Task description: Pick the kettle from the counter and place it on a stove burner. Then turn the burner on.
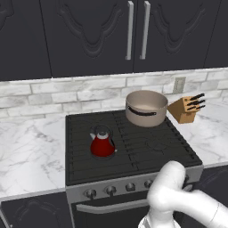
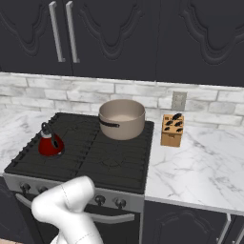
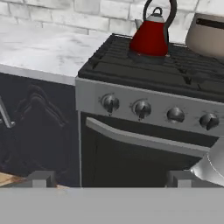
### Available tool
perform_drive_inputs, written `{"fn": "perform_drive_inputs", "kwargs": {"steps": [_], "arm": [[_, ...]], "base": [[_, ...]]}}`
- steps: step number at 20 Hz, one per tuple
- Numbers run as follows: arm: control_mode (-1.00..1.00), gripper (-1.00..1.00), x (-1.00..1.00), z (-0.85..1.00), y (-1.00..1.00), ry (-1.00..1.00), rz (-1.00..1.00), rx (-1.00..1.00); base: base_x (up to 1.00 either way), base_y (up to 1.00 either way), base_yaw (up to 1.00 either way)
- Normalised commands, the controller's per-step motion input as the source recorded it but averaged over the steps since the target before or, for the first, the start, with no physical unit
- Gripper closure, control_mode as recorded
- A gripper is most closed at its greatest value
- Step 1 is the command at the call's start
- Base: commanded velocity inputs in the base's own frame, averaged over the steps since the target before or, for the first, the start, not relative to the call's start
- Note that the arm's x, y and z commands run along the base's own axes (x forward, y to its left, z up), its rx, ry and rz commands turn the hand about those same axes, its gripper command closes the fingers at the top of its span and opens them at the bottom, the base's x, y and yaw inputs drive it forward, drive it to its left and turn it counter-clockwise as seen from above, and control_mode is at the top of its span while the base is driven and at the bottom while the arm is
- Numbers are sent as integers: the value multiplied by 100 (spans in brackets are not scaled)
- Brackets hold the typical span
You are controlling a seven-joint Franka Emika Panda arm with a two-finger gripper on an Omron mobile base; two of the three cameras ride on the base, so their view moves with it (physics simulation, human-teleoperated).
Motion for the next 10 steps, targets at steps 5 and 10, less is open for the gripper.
{"fn": "perform_drive_inputs", "kwargs": {"steps": [5, 10], "arm": [[-100, -100, 6, -4, -2, -66, -5, 29], [-100, -100, 0, 0, 0, -7, -3, 0]], "base": [[0, 0, 0], [0, 0, 0]]}}
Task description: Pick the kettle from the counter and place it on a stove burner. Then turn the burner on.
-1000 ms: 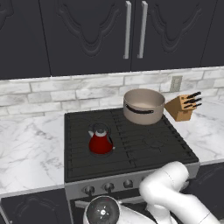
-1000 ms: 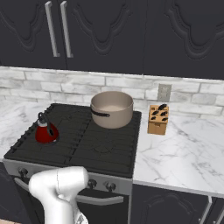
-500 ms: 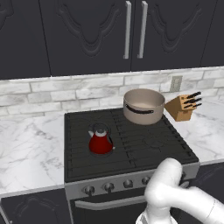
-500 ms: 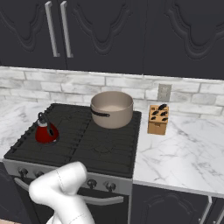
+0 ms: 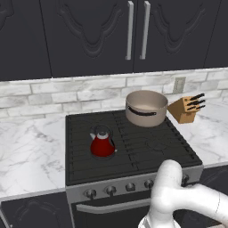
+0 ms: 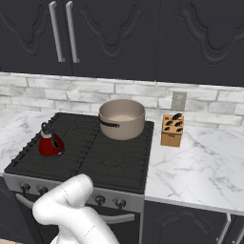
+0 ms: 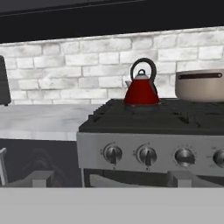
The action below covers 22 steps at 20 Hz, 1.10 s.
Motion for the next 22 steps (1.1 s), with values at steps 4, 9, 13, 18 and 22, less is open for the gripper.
{"fn": "perform_drive_inputs", "kwargs": {"steps": [4, 9, 13, 18, 22], "arm": [[-100, -100, 15, 0, 0, 0, 0, 0], [-100, -100, 33, 0, 0, 0, 0, 0], [-100, -100, 38, 0, 0, 0, 0, 0], [-100, -100, 56, 0, 0, 0, -1, 0], [-100, -100, 61, 0, 0, 2, -6, 0]], "base": [[0, 0, 0], [0, 0, 0], [0, 0, 0], [0, 0, 0], [0, 0, 0]]}}
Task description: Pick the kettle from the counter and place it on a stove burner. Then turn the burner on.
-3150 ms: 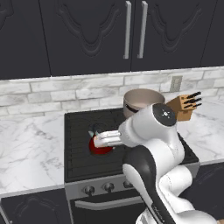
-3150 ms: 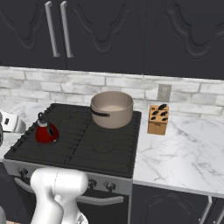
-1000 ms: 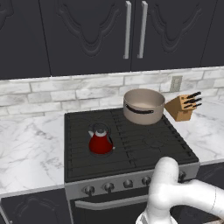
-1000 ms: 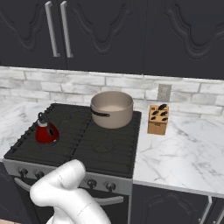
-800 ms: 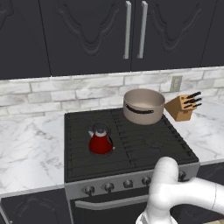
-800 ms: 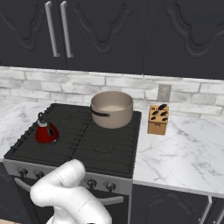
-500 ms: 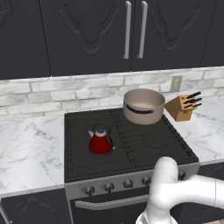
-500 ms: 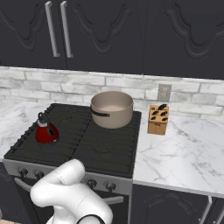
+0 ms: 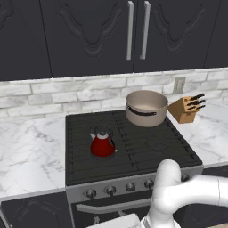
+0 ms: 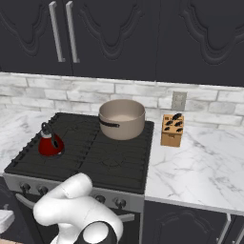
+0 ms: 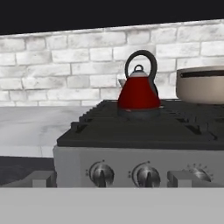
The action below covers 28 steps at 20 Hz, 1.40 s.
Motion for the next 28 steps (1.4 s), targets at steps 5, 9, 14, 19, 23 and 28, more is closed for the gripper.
{"fn": "perform_drive_inputs", "kwargs": {"steps": [5, 9, 14, 19, 23, 28], "arm": [[-100, -100, 59, 0, 0, 4, -6, 0], [-100, -100, 55, 0, 0, 3, -7, 0], [-100, -100, 37, -22, 1, 1, -5, -5], [-100, -100, 12, -16, 1, 0, -1, -3], [-100, -100, 9, -23, 15, 0, 0, 0], [-100, -100, 6, -38, 27, 0, 0, 0]], "base": [[0, 0, 0], [0, 0, 0], [0, 0, 0], [0, 0, 0], [0, 0, 0], [0, 0, 0]]}}
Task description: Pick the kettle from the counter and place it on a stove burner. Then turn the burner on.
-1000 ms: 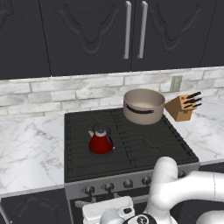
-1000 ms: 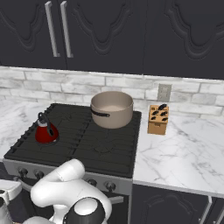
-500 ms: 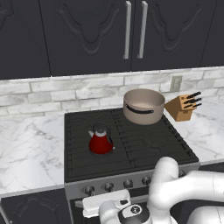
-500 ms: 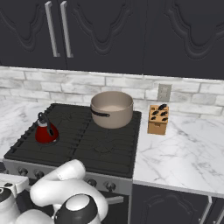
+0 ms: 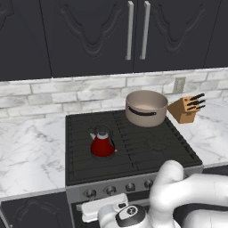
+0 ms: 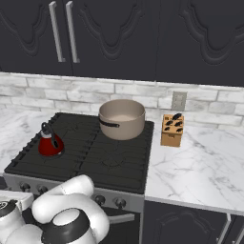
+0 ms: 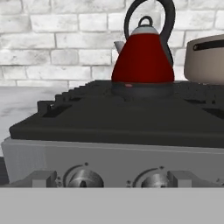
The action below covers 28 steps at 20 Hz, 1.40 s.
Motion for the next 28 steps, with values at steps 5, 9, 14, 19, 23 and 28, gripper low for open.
{"fn": "perform_drive_inputs", "kwargs": {"steps": [5, 9, 14, 19, 23, 28], "arm": [[-100, -100, 7, -17, 18, 0, 0, 0], [-100, -100, 3, -2, 6, 0, 0, 0], [-100, -100, 6, -5, 1, 0, -1, -1], [-100, -100, 12, -11, 0, 0, 0, 0], [-100, -100, 25, -9, 0, 0, 0, 0], [-100, -100, 18, -20, 0, 0, 0, 0]], "base": [[0, 0, 0], [0, 0, 0], [0, 0, 0], [0, 0, 0], [0, 0, 0], [0, 0, 0]]}}
